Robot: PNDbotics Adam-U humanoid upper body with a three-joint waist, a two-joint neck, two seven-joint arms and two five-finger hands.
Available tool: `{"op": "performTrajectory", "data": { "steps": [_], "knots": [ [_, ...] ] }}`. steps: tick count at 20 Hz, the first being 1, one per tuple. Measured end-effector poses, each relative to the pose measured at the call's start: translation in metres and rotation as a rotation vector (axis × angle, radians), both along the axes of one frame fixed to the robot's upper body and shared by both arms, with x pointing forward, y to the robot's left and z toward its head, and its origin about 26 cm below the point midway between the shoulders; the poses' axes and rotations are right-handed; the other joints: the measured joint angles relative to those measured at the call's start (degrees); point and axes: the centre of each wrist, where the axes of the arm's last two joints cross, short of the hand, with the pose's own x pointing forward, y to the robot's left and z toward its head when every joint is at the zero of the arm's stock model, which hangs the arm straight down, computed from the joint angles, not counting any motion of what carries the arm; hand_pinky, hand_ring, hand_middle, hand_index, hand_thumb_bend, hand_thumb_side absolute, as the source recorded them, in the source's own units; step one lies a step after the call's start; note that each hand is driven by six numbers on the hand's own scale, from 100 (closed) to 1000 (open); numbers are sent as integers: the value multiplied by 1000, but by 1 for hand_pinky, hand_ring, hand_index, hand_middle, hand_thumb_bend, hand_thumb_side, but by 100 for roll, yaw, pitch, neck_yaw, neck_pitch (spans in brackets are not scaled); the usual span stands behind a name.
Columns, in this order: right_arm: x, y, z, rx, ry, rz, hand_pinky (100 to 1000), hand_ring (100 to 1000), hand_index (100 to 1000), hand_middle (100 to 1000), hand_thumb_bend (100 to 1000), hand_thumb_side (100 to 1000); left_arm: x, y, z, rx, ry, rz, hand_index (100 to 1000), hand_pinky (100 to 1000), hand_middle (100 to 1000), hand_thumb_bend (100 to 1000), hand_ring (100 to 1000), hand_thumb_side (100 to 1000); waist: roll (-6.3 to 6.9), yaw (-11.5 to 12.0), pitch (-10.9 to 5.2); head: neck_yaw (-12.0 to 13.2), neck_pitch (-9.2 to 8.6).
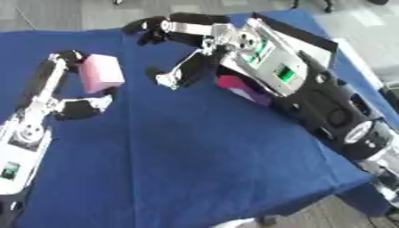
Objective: Pick up the objects with one hand, pass them to the other hand, and then place them into the box on the other side of the table.
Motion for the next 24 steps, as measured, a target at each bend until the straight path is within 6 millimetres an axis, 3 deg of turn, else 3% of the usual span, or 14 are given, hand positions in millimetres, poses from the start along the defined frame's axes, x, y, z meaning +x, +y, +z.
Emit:
{"op": "performTrajectory", "data": {
  "steps": [8,17,24],
  "knots": [
    [-4,7,2,-4,14,46,995,956,1000,1000,100,100,2,-4,-3,23,-9,10,556,733,576,160,759,100,0,6,6,-24,2],
    [-5,11,1,-23,-4,73,998,963,1000,1000,100,188,0,-12,-2,23,-19,-8,556,723,557,160,755,100,-23,35,7,-52,2],
    [-5,14,1,-40,-23,74,993,961,1000,1000,100,175,-3,-19,0,4,-24,-35,559,720,552,159,754,100,-36,54,7,-105,2]
  ]
}}
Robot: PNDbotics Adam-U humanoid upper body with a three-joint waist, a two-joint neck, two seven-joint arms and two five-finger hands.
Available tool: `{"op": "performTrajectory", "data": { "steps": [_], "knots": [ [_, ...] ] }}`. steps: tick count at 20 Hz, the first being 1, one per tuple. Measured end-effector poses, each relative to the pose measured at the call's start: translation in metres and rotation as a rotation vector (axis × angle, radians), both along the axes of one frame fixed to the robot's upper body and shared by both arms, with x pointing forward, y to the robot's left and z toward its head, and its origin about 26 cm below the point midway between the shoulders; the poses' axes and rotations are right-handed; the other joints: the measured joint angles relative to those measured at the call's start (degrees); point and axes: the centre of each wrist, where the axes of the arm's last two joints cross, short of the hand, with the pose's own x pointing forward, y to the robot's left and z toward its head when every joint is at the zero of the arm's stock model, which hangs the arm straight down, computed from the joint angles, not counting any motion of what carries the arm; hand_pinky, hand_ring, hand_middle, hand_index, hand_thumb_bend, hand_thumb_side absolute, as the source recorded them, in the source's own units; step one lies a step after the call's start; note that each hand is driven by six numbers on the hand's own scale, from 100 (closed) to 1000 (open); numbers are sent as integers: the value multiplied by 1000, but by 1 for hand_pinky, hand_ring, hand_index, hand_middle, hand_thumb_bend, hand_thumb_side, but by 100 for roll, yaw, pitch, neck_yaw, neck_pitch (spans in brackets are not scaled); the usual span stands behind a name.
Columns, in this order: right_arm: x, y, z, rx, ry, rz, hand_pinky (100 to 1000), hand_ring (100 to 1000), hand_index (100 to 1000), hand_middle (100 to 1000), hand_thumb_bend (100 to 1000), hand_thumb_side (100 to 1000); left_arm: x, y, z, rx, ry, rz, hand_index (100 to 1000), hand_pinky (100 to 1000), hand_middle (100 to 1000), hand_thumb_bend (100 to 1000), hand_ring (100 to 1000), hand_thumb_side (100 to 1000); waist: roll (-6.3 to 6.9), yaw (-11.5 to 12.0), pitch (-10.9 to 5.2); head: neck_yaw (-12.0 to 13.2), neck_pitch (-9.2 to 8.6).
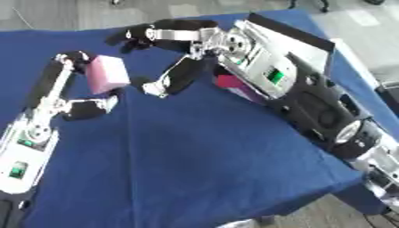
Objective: Pick up the objects with one hand, pass them to the other hand, and then place them into the box on the other side of the table.
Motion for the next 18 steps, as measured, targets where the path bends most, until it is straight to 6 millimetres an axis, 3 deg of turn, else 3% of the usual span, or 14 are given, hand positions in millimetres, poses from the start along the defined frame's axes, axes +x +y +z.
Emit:
{"op": "performTrajectory", "data": {
  "steps": [18],
  "knots": [
    [-3,7,3,-13,-15,10,995,964,1000,1000,100,211,-3,-10,-2,-32,40,-13,572,713,545,183,754,156,0,65,13,114,0]
  ]
}}
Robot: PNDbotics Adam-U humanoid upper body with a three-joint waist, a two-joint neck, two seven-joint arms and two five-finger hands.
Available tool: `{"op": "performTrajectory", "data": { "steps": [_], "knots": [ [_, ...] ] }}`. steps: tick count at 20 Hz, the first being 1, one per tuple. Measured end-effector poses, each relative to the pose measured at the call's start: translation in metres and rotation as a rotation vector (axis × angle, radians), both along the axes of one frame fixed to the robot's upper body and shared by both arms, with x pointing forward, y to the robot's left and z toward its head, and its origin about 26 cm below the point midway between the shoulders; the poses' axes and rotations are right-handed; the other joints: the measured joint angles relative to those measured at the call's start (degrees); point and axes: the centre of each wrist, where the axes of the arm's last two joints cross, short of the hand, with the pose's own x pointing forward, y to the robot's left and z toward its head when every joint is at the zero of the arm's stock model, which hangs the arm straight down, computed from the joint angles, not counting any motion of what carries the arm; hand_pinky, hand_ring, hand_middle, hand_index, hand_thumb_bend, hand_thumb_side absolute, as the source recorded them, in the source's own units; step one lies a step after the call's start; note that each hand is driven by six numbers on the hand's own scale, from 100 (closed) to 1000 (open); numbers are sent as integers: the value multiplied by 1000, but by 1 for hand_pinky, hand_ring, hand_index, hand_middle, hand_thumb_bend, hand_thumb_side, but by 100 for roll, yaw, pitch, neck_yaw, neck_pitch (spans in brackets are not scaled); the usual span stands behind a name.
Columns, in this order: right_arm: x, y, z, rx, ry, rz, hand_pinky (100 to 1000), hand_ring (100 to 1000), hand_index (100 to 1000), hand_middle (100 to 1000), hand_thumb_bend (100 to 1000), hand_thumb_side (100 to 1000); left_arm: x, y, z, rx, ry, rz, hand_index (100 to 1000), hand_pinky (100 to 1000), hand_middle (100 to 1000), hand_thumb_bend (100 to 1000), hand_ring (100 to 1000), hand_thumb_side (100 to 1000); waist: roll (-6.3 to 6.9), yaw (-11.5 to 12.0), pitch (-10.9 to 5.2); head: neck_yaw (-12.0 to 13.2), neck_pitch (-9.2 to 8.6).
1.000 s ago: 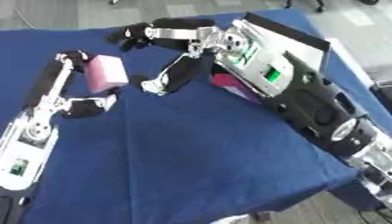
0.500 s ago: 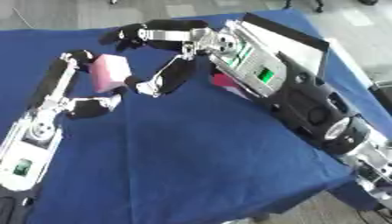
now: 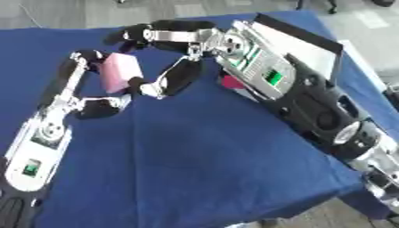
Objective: Pick up the objects with one hand, pass them to the other hand, and then place them into the box on the other side of the table.
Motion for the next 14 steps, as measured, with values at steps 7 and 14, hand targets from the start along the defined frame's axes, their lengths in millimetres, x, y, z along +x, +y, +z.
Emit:
{"op": "performTrajectory", "data": {
  "steps": [7,14],
  "knots": [
    [-4,2,2,-7,1,10,994,964,1000,1000,100,202,0,-3,0,-12,1,9,571,712,541,175,753,169,0,-9,17,-23,0],
    [-2,1,1,-19,-17,-8,989,959,1000,1000,100,174,-3,-5,5,-30,-11,-28,574,714,541,175,754,175,0,-4,33,-100,0]
  ]
}}
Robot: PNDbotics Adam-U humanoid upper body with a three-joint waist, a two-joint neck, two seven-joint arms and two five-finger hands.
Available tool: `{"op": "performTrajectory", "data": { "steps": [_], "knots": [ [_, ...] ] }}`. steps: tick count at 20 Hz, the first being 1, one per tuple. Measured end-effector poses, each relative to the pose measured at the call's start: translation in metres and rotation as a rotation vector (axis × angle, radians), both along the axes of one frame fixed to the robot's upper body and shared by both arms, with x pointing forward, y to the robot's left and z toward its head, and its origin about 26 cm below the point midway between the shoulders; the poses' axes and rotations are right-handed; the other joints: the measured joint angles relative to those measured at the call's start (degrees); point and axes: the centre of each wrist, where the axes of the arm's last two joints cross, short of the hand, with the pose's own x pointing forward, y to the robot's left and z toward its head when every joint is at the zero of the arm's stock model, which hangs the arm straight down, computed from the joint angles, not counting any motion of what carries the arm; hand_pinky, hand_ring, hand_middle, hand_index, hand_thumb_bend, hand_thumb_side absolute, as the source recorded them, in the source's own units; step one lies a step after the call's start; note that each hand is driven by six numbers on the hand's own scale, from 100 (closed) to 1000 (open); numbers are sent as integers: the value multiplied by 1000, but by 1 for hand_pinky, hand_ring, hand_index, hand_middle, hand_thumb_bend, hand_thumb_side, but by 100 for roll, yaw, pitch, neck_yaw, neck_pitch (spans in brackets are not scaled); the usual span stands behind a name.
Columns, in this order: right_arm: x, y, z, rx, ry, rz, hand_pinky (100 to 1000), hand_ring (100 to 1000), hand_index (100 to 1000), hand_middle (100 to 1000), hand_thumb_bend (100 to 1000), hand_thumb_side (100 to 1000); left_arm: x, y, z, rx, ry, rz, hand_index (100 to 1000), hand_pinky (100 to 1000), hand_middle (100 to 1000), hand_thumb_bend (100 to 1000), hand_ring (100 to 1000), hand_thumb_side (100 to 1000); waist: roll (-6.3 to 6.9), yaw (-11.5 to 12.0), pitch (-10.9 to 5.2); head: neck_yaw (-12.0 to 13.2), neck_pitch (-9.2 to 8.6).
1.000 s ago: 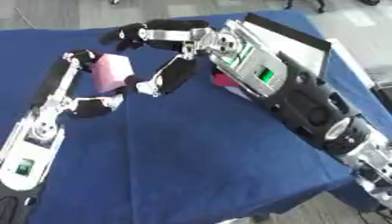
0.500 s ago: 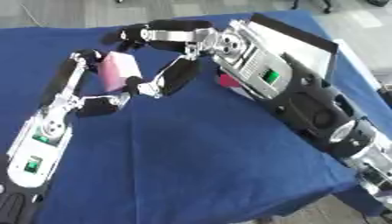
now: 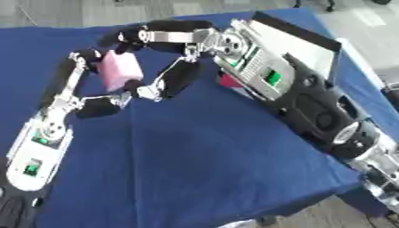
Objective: Pick up the objects with one hand, pass them to the other hand, and then place them into the box on the other side of the table.
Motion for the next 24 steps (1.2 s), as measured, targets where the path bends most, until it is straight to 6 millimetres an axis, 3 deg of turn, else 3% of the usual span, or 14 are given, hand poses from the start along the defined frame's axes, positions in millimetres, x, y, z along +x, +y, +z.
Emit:
{"op": "performTrajectory", "data": {
  "steps": [9,10,11,24],
  "knots": [
    [4,-3,-3,-3,-24,-32,987,957,1000,1000,100,174,-2,-1,3,-4,-15,-29,576,714,539,177,754,174,0,21,16,-58,0],
    [5,-3,-3,-2,-24,-33,996,971,1000,1000,100,105,-2,-1,3,-5,-16,-29,578,714,539,184,755,174,0,21,16,-59,0],
    [5,-3,-3,0,-26,-34,997,973,1000,1000,100,102,-2,-1,3,-5,-16,-30,578,714,539,184,755,173,0,21,16,-59,0],
    [0,-3,3,51,-77,-45,1000,991,1000,1000,100,125,-4,-3,4,-1,-5,-36,578,713,537,181,755,178,0,5,65,-68,0]
  ]
}}
